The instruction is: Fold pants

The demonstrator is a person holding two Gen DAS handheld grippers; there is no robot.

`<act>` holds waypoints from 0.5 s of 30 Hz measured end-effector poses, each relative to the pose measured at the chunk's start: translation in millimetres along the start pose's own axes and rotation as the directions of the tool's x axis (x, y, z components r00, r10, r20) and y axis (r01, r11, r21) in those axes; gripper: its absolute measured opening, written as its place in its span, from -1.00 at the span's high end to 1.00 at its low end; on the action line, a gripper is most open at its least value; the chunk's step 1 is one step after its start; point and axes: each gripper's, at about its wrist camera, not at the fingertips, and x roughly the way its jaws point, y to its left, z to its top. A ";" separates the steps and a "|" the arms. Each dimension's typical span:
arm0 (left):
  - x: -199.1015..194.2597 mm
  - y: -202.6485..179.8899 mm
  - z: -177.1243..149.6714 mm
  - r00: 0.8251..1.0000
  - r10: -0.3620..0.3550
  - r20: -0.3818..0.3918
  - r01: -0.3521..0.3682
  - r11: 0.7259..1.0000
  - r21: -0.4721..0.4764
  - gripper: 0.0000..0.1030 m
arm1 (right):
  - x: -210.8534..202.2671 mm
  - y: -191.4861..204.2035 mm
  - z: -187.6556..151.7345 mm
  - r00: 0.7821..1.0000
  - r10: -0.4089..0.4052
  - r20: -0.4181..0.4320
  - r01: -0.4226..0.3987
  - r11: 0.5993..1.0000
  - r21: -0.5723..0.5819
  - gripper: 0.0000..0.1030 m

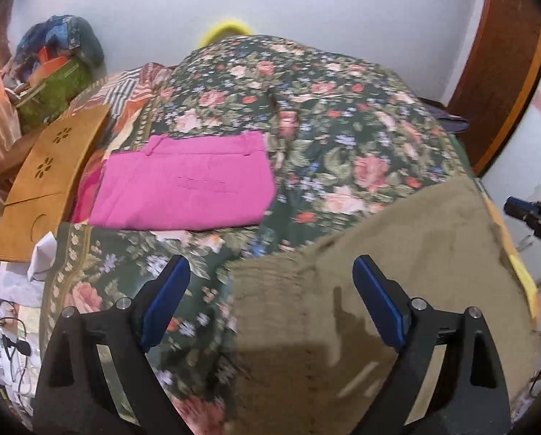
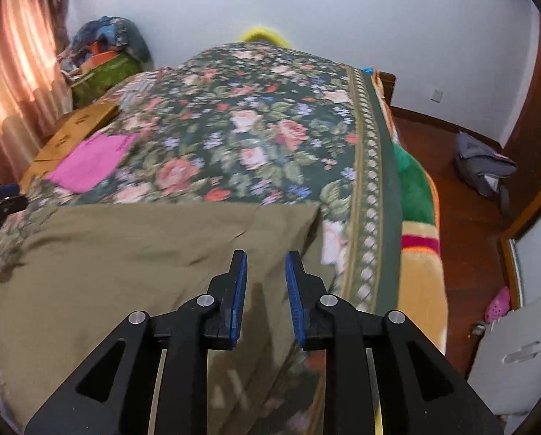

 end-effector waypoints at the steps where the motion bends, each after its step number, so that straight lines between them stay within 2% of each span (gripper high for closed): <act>1: -3.3 -4.4 -3.0 1.000 -0.015 -0.003 0.015 1.000 0.002 -0.79 | -7.0 5.8 -4.9 1.000 0.017 0.005 -0.017 1.000 0.005 0.52; 4: -10.0 -20.0 -13.2 0.998 -0.059 -0.020 0.060 0.998 0.018 -0.79 | -22.4 21.0 -16.6 0.998 0.056 0.022 -0.056 0.998 0.016 0.31; 7: -13.7 -38.2 -28.1 0.996 -0.080 -0.043 0.082 0.996 0.047 -0.79 | -31.2 40.1 -27.3 0.997 0.073 0.020 -0.073 0.997 -0.017 0.29; 9: -16.0 -47.7 -38.5 0.994 -0.091 -0.058 0.095 0.993 0.065 -0.79 | -34.8 51.4 -34.8 0.999 0.043 0.017 -0.042 0.998 -0.052 0.26; 15: -15.1 -60.3 -64.1 0.990 -0.109 -0.094 0.115 0.992 0.058 -0.79 | -37.6 63.6 -59.6 0.997 0.079 -0.014 -0.080 0.997 -0.022 0.18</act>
